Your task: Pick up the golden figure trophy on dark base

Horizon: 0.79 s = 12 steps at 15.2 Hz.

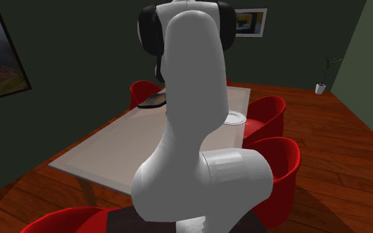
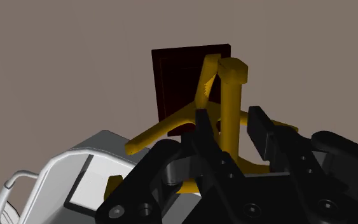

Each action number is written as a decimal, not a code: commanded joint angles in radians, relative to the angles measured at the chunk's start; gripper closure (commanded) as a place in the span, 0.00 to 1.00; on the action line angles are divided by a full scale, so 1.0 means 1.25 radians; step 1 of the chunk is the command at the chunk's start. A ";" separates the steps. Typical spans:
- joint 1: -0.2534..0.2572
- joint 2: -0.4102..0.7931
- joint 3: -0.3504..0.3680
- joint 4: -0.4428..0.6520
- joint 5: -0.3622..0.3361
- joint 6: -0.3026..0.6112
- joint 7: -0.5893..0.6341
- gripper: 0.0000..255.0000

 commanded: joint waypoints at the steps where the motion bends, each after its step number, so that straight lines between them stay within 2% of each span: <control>1: 0.000 0.001 0.000 0.000 0.000 0.001 0.000 1.00; 8: 0.000 -0.001 0.000 -0.003 0.000 0.002 -0.001 1.00; 12: 0.002 -0.024 -0.003 0.008 -0.006 -0.032 0.005 1.00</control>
